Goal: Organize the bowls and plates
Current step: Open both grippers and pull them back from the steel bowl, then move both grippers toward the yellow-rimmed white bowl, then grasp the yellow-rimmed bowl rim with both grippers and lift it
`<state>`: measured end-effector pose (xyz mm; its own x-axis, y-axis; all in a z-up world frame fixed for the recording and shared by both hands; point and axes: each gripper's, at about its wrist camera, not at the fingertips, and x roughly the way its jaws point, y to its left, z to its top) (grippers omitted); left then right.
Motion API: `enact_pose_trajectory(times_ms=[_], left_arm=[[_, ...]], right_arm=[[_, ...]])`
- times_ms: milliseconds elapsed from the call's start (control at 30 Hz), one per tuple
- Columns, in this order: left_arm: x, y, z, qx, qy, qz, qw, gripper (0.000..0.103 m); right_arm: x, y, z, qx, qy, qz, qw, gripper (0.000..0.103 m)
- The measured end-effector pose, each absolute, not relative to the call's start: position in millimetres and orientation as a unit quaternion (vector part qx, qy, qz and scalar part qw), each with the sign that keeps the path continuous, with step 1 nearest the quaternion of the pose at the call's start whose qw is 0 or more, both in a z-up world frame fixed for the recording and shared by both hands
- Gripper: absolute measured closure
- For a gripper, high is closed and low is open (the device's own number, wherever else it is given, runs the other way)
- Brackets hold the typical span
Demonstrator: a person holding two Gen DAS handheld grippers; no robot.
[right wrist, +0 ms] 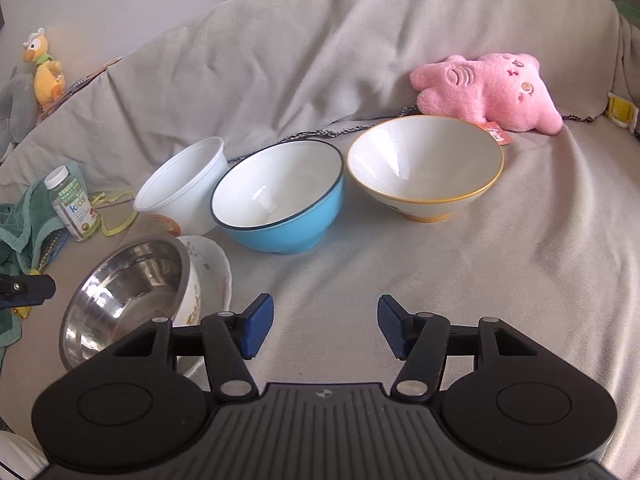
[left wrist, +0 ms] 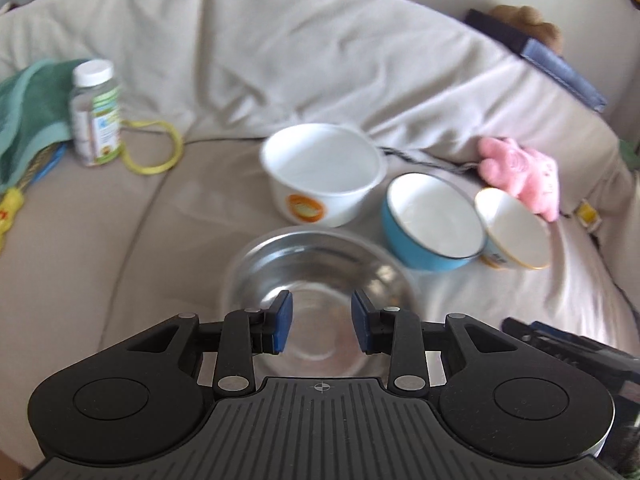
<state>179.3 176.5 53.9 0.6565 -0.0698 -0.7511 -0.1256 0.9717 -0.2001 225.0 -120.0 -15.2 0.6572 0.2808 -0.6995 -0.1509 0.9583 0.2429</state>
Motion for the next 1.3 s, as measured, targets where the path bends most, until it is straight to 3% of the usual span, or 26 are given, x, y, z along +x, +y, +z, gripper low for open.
enact_pose_trajectory(times_ms=[100, 300, 567, 767, 867, 967, 1067, 1133, 1200, 1300], left_arm=[[194.1, 150.4, 44.2, -0.107, 0.417, -0.028, 0.902, 0.068], [229.4, 107.0, 14.8, -0.094, 0.433, -0.102, 0.89, 0.068], [269.8, 84.5, -1.8, -0.097, 0.439, -0.133, 0.883, 0.068], [318.9, 56.6, 10.9, -0.16, 0.433, -0.191, 0.866, 0.068], [363.8, 28.2, 20.8, -0.096, 0.43, -0.188, 0.878, 0.068], [412.6, 7.7, 16.1, -0.061, 0.449, -0.18, 0.873, 0.068], [450.3, 8.0, -14.7, -0.117, 0.478, -0.189, 0.85, 0.068], [468.7, 10.6, -42.5, -0.142, 0.517, -0.181, 0.824, 0.077], [472.0, 11.4, -54.6, -0.145, 0.506, -0.186, 0.83, 0.094], [468.9, 9.9, -51.6, -0.149, 0.482, -0.194, 0.841, 0.091]], right_arm=[[226.3, -131.6, -19.6, 0.073, 0.388, 0.092, 0.914, 0.043], [227.2, -169.9, -35.7, 0.051, 0.364, 0.019, 0.93, 0.029], [251.2, -226.1, -63.3, 0.124, 0.388, 0.002, 0.913, 0.03], [274.2, -258.4, -54.2, 0.183, 0.369, 0.013, 0.911, 0.03], [288.1, -268.3, -43.1, 0.2, 0.359, 0.024, 0.911, 0.03], [309.6, -271.2, -36.7, 0.228, 0.371, 0.049, 0.899, 0.033], [334.8, -264.7, -39.4, 0.244, 0.387, 0.055, 0.887, 0.041], [352.0, -257.3, -46.5, 0.245, 0.402, 0.053, 0.881, 0.052], [368.9, -251.7, -56.2, 0.248, 0.418, 0.053, 0.872, 0.055], [381.4, -243.0, -67.9, 0.249, 0.428, 0.067, 0.867, 0.059]])
